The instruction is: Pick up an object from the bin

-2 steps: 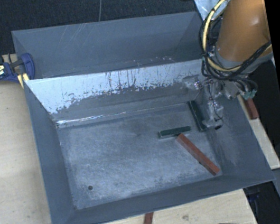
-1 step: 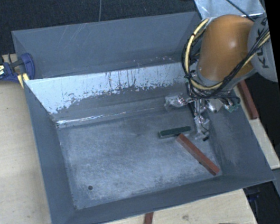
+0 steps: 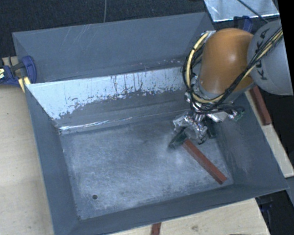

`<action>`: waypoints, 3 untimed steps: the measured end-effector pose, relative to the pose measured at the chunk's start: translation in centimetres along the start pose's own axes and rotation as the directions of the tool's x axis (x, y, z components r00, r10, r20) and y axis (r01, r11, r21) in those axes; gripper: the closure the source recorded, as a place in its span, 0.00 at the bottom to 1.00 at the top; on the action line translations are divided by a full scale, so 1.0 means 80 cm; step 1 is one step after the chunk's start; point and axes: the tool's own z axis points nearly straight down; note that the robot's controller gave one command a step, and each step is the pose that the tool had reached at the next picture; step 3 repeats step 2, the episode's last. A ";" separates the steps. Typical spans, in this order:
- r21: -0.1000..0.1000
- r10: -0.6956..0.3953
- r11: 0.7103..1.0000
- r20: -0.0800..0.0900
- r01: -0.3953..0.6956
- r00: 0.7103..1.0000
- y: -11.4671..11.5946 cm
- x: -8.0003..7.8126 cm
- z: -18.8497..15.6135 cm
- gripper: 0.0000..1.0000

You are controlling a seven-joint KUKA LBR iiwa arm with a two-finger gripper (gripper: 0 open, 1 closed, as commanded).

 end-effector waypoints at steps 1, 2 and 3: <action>0.000 0.000 1.000 0.000 0.000 1.000 0.000 0.000 0.000 1.00; 0.000 -0.011 1.000 -0.001 0.011 1.000 -0.032 0.024 -0.177 1.00; 0.000 -0.011 1.000 -0.001 0.011 1.000 -0.032 0.024 -0.177 1.00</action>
Offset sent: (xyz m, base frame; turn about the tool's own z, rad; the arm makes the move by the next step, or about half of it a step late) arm -0.0030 -0.0313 0.1402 -0.0144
